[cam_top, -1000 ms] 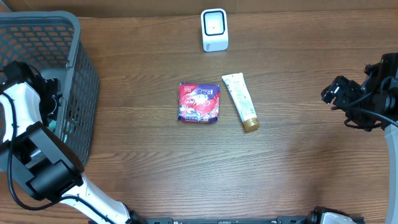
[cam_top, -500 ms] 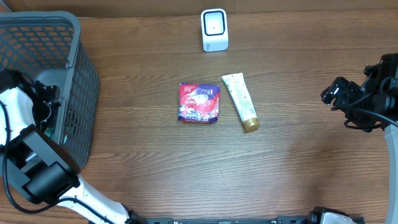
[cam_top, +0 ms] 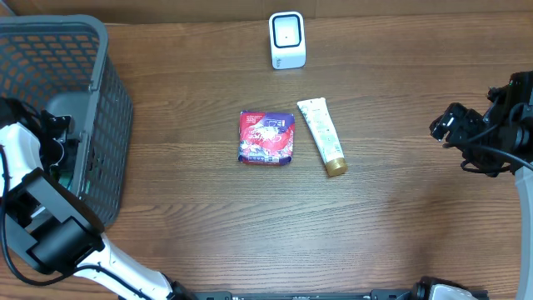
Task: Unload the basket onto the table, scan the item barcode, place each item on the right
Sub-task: 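Grasp the mint-green wipes pack with the left gripper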
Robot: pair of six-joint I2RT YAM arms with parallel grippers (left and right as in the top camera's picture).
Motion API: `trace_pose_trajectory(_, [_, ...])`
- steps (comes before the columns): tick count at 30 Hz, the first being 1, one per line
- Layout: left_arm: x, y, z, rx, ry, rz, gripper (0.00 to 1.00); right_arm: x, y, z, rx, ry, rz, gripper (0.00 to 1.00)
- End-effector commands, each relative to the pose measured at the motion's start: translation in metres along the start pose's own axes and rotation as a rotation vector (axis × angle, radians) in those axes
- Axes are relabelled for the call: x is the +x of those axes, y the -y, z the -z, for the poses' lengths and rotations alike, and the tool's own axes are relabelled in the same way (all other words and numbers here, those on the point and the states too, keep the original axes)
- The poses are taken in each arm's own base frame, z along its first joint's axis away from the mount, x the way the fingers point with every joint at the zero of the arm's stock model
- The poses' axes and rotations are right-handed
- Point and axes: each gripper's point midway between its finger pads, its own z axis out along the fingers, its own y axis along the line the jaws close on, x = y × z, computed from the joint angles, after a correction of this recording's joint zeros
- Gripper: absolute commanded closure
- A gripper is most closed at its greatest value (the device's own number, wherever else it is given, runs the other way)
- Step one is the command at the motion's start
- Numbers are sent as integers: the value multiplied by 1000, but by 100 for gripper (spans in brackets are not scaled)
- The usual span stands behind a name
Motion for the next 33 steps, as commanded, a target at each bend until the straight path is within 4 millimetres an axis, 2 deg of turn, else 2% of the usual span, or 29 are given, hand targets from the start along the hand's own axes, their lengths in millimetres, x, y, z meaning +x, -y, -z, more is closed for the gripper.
trace_pose_trajectory(1, [11,10,-26,52,-58,14,7,-5,-4,6,-16,23,7,6])
trace_pose_trajectory(5, [9,13,-30,54,-61,27,21,-6,-4,6,-17,25,7,6])
trace_pose_trajectory(10, [4,12,-30,45,-45,83,45,-6,-4,6,-18,27,7,6])
trace_pose_trajectory(12, [3,12,-30,51,-39,83,59,-6,-4,6,-18,27,7,6])
trace_pose_trajectory(15, [-3,15,-28,67,-18,112,73,-7,-5,6,-19,31,8,6])
trace_pose_trajectory(21, [-21,18,-13,63,8,262,78,-11,-6,7,-26,46,11,6])
trace_pose_trajectory(23, [-30,19,-1,60,18,276,83,-11,-6,7,-26,45,11,6])
trace_pose_trajectory(26, [-50,19,29,51,55,306,90,-10,-6,6,-25,42,11,6])
trace_pose_trajectory(30, [-81,23,83,37,136,323,90,-10,-6,7,-25,42,11,6])
trace_pose_trajectory(32, [-98,29,120,29,197,329,89,-10,-6,6,-25,42,11,6])
trace_pose_trajectory(33, [-101,31,130,27,213,331,88,-10,-6,6,-25,42,11,6])
